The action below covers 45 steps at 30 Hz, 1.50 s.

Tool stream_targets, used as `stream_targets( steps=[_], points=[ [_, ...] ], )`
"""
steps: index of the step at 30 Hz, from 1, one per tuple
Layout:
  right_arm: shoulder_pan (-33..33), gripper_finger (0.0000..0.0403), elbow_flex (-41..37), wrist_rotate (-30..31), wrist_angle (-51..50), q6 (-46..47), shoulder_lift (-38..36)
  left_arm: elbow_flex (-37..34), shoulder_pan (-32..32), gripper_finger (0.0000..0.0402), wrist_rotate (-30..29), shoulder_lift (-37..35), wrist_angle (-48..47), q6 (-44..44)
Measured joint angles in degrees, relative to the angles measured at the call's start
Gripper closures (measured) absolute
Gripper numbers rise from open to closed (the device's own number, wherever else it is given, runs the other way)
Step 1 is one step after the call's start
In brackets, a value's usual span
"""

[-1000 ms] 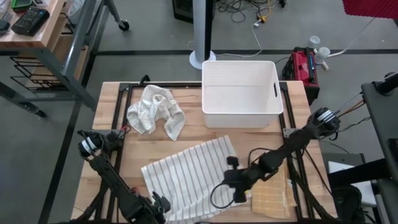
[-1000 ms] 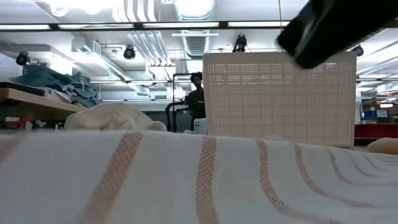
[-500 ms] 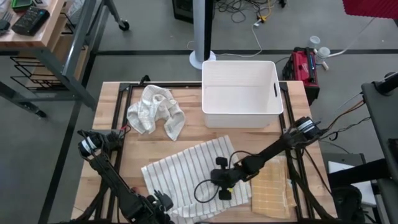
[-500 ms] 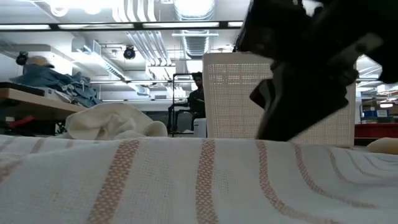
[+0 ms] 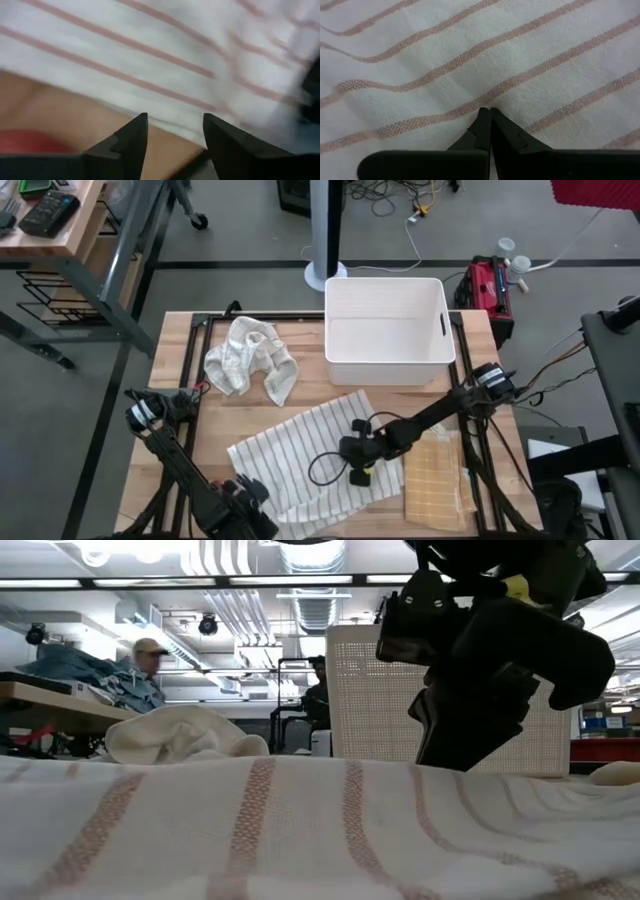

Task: Fold towel
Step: Fold the white striped towel

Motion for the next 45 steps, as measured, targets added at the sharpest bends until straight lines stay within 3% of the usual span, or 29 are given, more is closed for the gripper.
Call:
stream_targets(
  steps=[6,9,18,23,27,31,45],
  points=[
    [-0.2,0.0403,-0.2,-0.7,2.3,-1.3,-0.2,0.0,1.1,0.0247,-8.2,0.0,-12.4,-3.3],
    [-0.1,0.0403,-0.3,-0.9,2.3,-1.5,-0.9,-0.8,2.1,0.0258,-12.0,0.1,-13.7,-3.7],
    [2.2,0.0403,-0.4,-1.0,0.4,-3.8,-8.6,-13.0,5.2,0.0296,-6.5,0.3,-7.3,-3.9],
    [3.1,0.0403,-0.4,-1.0,-5.7,-5.1,-11.5,-17.2,5.6,0.0318,-4.9,0.3,-7.4,-6.1],
    [3.3,0.0403,-1.7,-1.1,-8.7,-3.8,-11.4,-17.5,6.3,0.0334,-5.0,0.3,-14.7,-10.2],
    [3.4,0.0403,-3.3,-1.8,-8.7,-2.9,-9.8,-17.5,7.1,0.0350,-5.0,0.2,-20.7,-9.1],
    [3.2,0.0403,-7.3,-1.5,-15.3,0.8,-10.1,-16.0,8.6,0.0366,-4.1,-0.5,-24.6,-8.7]
  ],
)
